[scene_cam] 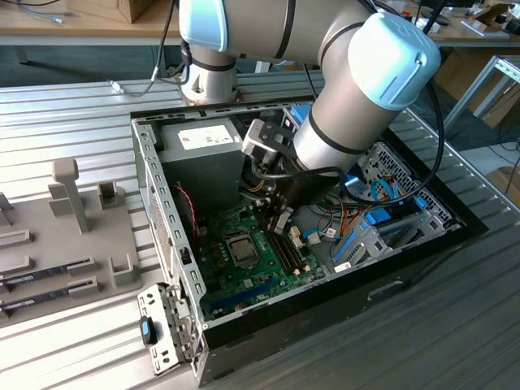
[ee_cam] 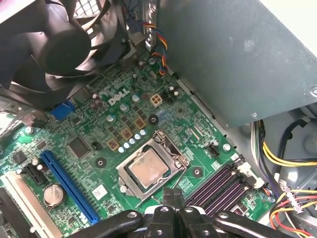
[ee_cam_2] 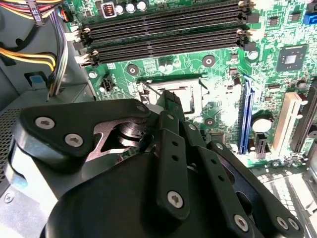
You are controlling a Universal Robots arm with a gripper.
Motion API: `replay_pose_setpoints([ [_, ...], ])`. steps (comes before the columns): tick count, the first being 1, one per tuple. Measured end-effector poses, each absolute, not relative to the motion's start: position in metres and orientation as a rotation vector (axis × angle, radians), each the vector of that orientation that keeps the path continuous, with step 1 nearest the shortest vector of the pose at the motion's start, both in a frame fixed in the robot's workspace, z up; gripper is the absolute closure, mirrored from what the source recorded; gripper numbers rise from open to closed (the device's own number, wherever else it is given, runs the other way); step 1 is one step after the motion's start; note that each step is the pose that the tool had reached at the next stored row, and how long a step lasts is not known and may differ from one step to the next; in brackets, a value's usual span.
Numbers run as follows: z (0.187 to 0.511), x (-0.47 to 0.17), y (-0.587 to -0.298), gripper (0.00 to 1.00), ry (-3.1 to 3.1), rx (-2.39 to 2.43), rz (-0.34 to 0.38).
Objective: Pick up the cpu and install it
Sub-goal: 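Install the first cpu locking lever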
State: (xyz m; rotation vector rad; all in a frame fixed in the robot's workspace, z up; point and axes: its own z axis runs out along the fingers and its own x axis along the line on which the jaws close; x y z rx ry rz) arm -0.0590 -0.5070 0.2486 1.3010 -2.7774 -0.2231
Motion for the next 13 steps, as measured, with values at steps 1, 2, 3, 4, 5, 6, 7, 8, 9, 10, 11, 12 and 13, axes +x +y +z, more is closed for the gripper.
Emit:
replay_pose_setpoints([
  [1,0.2487,-0.0589,-0.5070,0.89,-2.773,1.301,-0.212],
  [2,0.2487,-0.0587,-0.5070,0.89,-2.769,1.301,-0.202],
  [3,0.2485,-0.0585,-0.5070,0.89,-2.763,1.299,-0.186],
  [4,0.2482,-0.0584,-0.5070,0.89,-2.757,1.297,-0.172],
  [5,0.2481,-0.0583,-0.5071,0.89,-2.753,1.296,-0.163],
  [6,0.2479,-0.0582,-0.5070,0.89,-2.750,1.295,-0.155],
  [7,0.2478,-0.0580,-0.5071,0.89,-2.746,1.293,-0.144],
  [8,0.2476,-0.0579,-0.5071,0.89,-2.742,1.292,-0.134],
  [9,0.2475,-0.0577,-0.5071,0.89,-2.736,1.289,-0.118],
  [10,0.2472,-0.0572,-0.5071,0.89,-2.732,1.287,-0.110],
  [11,0.2470,-0.0568,-0.5071,0.89,-2.731,1.287,-0.110],
  [12,0.2470,-0.0567,-0.5071,0.89,-2.731,1.287,-0.111],
  [13,0.2470,-0.0567,-0.5071,0.89,-2.732,1.287,-0.114],
])
